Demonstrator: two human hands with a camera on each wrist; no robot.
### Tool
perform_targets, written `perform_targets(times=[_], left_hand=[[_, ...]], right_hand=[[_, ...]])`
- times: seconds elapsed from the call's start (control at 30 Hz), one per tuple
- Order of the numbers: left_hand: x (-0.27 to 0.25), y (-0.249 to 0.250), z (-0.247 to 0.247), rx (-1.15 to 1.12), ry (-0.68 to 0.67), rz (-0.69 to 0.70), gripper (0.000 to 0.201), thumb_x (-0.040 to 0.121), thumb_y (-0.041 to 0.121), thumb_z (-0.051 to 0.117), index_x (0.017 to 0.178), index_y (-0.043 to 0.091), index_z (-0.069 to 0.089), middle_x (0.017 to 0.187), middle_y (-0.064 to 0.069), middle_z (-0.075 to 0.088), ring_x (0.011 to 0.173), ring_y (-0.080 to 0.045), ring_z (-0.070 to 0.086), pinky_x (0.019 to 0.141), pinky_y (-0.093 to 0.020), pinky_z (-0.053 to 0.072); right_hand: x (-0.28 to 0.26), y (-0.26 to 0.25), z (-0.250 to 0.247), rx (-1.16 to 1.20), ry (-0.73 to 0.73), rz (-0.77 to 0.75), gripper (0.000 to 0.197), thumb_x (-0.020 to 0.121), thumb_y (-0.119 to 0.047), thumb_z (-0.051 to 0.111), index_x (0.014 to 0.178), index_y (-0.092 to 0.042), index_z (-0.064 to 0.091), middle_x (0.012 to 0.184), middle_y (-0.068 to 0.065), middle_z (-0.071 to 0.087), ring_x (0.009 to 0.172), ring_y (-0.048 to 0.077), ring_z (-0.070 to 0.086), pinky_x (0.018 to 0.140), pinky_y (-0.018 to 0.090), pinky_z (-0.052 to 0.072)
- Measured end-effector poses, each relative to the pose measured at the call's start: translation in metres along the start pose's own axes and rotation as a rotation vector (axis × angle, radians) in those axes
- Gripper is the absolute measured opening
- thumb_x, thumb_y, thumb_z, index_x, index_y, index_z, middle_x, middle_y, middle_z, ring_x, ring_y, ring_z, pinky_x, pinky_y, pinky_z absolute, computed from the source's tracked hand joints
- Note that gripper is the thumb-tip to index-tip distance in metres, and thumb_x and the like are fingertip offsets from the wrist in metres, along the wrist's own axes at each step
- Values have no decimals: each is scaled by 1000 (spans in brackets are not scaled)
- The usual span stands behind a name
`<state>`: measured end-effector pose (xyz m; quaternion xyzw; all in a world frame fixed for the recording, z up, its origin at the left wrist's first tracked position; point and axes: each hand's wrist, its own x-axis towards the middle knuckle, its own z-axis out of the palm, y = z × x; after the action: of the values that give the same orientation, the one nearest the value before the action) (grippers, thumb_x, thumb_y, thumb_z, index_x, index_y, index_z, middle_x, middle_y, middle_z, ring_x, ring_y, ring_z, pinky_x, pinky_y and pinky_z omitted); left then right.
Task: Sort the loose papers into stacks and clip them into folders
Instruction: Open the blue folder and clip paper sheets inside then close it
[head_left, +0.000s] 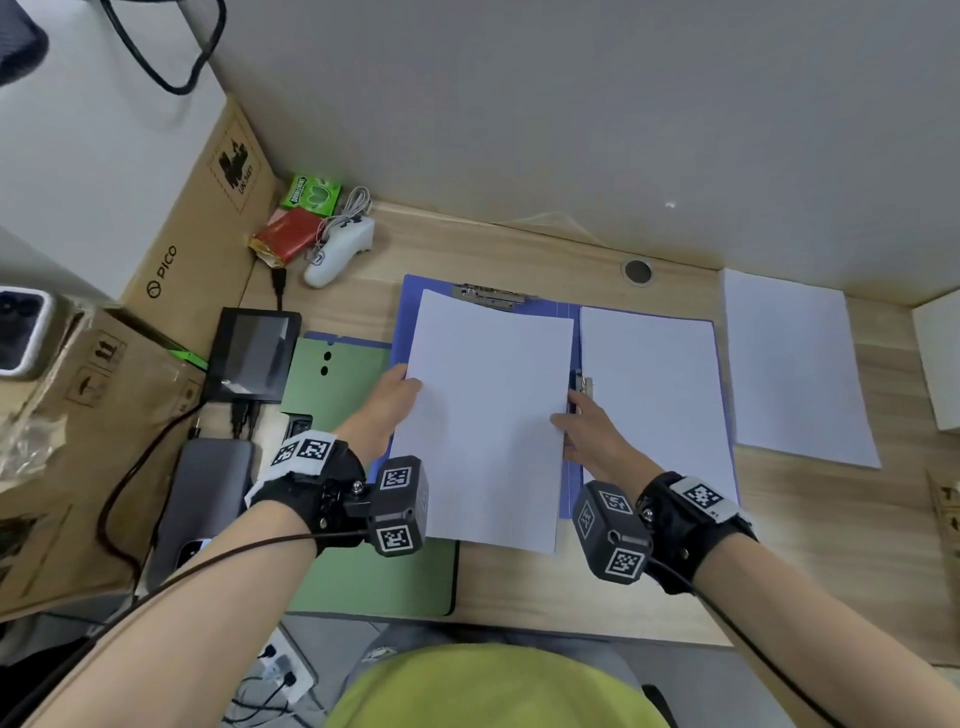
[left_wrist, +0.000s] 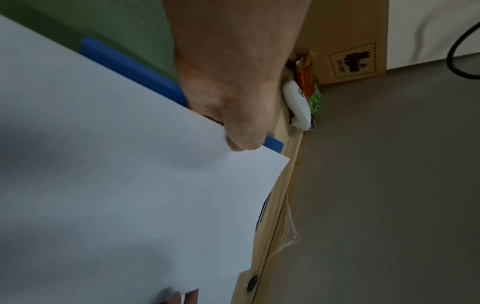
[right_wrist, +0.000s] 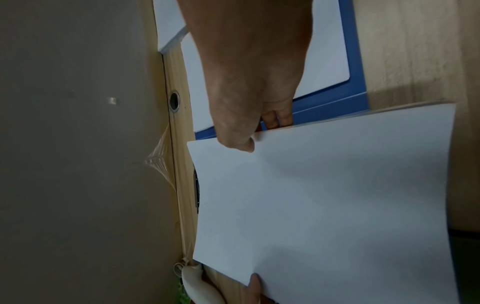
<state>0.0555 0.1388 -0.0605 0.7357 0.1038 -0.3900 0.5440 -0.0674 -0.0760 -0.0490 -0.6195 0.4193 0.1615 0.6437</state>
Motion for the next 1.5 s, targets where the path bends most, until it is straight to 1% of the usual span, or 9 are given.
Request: perform_targets(times=[0.33, 0.47, 0.63, 0.73, 0.83, 1.03, 1.13, 1.27, 1.5], left_hand=[[24, 4, 2, -66, 74, -9, 27, 97, -4, 33, 108, 9, 54, 104, -10, 60, 79, -21, 59, 68, -29, 47], [27, -1, 6, -96, 122, -6, 31, 97, -6, 33, 109, 12, 54, 105, -7, 59, 75, -12, 56, 64, -23, 45], [30, -5, 9, -83, 146, -32, 33, 96, -5, 32, 111, 14, 54, 96, -2, 59, 81, -17, 56, 63, -22, 43], [35, -4, 9, -70, 170, -52, 33, 96, -3, 34, 116, 14, 55, 100, -4, 58, 76, -14, 54, 61, -22, 42], [39, -3, 9, -75, 168, -61, 31, 96, -3, 34, 112, 12, 56, 105, -8, 58, 84, -21, 55, 69, -28, 43], [43, 6, 10, -167, 207, -13, 35, 95, -1, 39, 124, 12, 54, 117, -9, 61, 100, -24, 57, 89, -36, 45], [42, 9, 13, -116, 186, -18, 42, 95, 8, 42, 137, 11, 46, 135, -3, 55, 119, -22, 53, 102, -38, 40], [37, 18, 21, -10, 196, -53, 58, 98, 16, 44, 152, 17, 24, 158, 1, 24, 142, -20, 29, 112, -36, 27], [35, 27, 27, 154, 216, -56, 66, 100, 23, 43, 155, 19, 8, 160, -1, 6, 145, -18, 18, 111, -35, 24]], right_hand=[[23, -7, 4, 41, 7, 6, 51, 99, -6, 42, 147, -16, 29, 89, -5, 53, 83, 18, 53, 90, 36, 48], [27, -3, 3, 58, 20, 5, 47, 98, -4, 41, 143, -17, 33, 82, -1, 51, 67, 12, 49, 64, 22, 44], [32, 8, 0, 97, 35, 30, 49, 96, -9, 45, 143, -20, 36, 96, 8, 56, 84, 22, 52, 78, 33, 42], [34, 6, -2, 117, 8, 31, 49, 97, -8, 43, 143, -24, 35, 87, 6, 52, 73, 17, 48, 71, 28, 41], [35, 1, -2, 112, 2, 46, 49, 97, -8, 43, 143, -25, 34, 85, 5, 49, 69, 16, 43, 69, 27, 38], [38, -10, 0, 129, -12, 57, 59, 91, -14, 53, 146, -16, 33, 135, 1, 48, 126, 24, 47, 108, 39, 35], [41, -15, -1, 110, -43, 41, 39, 95, -4, 45, 134, 4, 43, 119, 4, 56, 112, 18, 51, 98, 31, 40], [48, -19, 0, 102, 2, 62, 50, 97, -10, 46, 146, -11, 35, 144, -4, 41, 135, 18, 39, 114, 35, 30], [60, -22, -2, 79, 10, 59, 45, 97, -11, 46, 138, 3, 36, 147, 17, 37, 135, 30, 37, 117, 40, 25]])
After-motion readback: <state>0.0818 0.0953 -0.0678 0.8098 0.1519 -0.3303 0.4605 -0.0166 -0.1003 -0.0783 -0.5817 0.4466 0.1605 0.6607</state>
